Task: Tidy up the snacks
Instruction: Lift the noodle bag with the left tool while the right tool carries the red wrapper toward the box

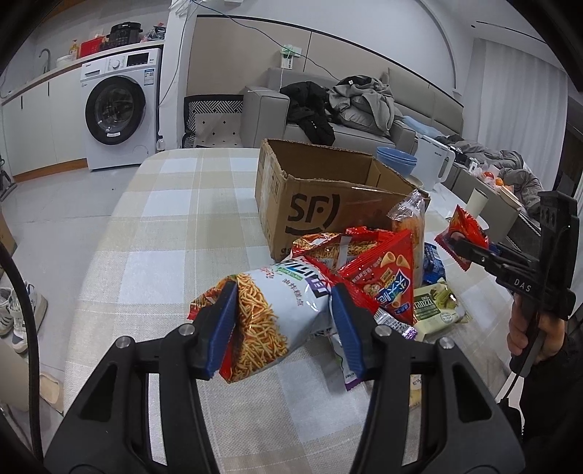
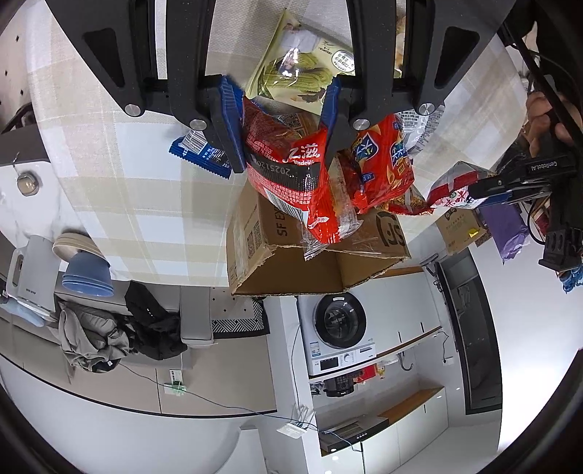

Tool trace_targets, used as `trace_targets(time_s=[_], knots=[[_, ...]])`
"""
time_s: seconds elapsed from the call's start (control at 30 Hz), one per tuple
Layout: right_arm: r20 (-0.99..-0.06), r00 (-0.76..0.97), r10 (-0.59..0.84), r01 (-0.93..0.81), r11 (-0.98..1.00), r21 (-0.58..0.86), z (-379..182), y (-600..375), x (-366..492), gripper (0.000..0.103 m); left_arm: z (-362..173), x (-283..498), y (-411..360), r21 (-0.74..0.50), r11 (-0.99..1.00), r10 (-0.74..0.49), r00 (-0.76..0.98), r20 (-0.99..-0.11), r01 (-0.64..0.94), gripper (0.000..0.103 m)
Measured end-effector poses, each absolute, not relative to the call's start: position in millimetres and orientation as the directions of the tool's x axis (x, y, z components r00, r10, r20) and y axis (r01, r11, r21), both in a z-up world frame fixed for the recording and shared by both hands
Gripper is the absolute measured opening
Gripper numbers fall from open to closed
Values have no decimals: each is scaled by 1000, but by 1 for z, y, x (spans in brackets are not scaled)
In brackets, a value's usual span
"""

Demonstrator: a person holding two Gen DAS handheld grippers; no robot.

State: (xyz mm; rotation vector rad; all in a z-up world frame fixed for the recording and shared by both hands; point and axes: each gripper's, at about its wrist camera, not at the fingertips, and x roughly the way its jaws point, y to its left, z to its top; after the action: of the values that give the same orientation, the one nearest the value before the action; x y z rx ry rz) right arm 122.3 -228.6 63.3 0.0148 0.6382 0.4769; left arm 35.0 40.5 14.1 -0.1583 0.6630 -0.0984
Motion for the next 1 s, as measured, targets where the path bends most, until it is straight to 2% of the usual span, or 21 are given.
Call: trace_targets(time_s=[1.0], knots=[[-540,702,464,-458,875,156,76,-220,113,38,49,22,34,-168,984,-134,837,-531,51,49]])
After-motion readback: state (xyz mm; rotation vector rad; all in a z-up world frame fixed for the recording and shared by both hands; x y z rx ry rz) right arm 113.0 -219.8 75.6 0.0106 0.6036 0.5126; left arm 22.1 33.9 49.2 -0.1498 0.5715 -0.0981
